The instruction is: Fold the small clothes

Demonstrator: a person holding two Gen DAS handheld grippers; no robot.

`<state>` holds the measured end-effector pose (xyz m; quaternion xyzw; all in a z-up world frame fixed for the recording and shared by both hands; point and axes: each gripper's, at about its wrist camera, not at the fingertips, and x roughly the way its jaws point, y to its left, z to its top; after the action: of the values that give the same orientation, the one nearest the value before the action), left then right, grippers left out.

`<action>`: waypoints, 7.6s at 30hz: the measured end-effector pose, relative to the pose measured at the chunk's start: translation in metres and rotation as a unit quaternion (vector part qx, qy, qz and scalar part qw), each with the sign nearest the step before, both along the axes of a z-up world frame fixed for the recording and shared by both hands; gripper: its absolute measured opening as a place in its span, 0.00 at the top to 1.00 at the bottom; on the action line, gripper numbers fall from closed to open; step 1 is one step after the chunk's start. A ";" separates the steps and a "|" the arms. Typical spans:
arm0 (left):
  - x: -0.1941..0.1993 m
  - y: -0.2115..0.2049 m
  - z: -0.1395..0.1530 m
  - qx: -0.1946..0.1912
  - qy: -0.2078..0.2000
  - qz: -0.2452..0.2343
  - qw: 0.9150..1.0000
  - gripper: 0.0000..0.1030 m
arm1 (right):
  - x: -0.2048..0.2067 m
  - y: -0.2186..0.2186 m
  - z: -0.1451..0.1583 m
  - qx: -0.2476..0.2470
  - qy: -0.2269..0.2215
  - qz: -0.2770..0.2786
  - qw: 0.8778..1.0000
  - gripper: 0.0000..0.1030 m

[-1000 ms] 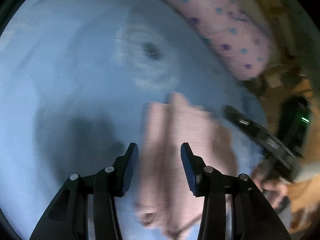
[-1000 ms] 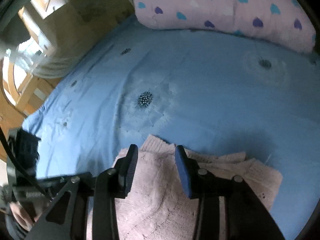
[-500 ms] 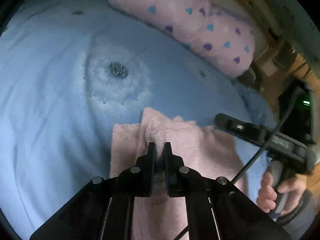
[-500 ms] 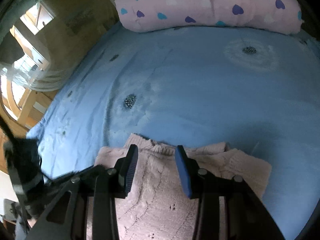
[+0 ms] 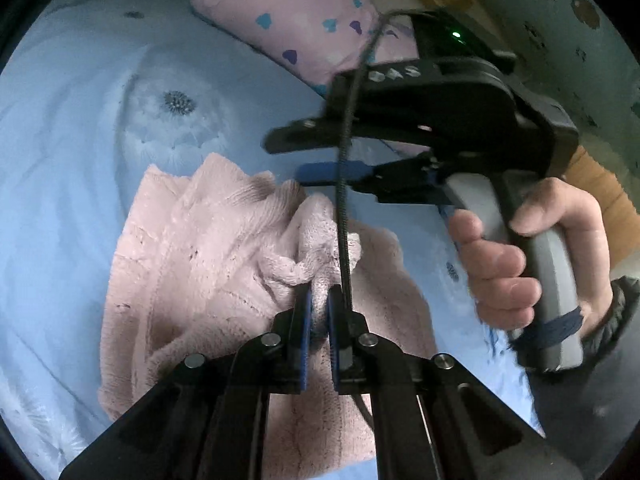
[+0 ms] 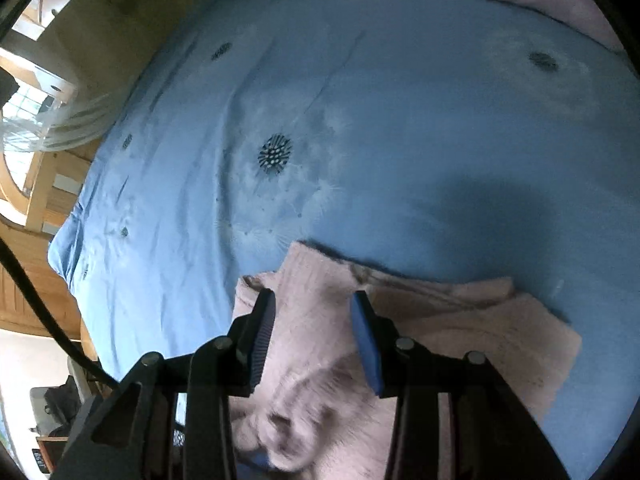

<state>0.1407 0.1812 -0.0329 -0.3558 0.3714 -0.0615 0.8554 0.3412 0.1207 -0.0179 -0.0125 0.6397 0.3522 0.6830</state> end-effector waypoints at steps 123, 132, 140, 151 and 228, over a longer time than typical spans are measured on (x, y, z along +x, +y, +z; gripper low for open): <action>-0.001 0.074 -0.065 -0.114 0.101 -0.067 0.986 0.70 | -0.099 -0.190 -0.087 0.290 0.029 -0.095 0.952 0.32; 0.011 0.054 -0.030 -0.044 0.074 -0.074 0.994 0.76 | -0.096 -0.184 -0.051 0.250 -0.018 -0.096 0.963 0.58; 0.067 0.019 0.024 -0.030 0.036 -0.114 0.992 0.76 | -0.060 -0.208 0.013 0.246 -0.057 -0.102 0.962 0.59; 0.186 -0.019 0.054 -0.042 -0.011 -0.147 0.988 0.76 | 0.048 -0.288 0.045 0.273 -0.087 -0.167 0.943 0.58; 0.045 -0.043 -0.046 -0.100 0.124 -0.196 0.968 0.74 | -0.128 -0.328 -0.056 0.168 0.022 -0.144 0.975 0.78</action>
<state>0.1857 0.1386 -0.0789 -0.3643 0.5293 -0.2203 0.7339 0.2128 -0.2071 -0.0739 0.2027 0.5813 0.3529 0.7046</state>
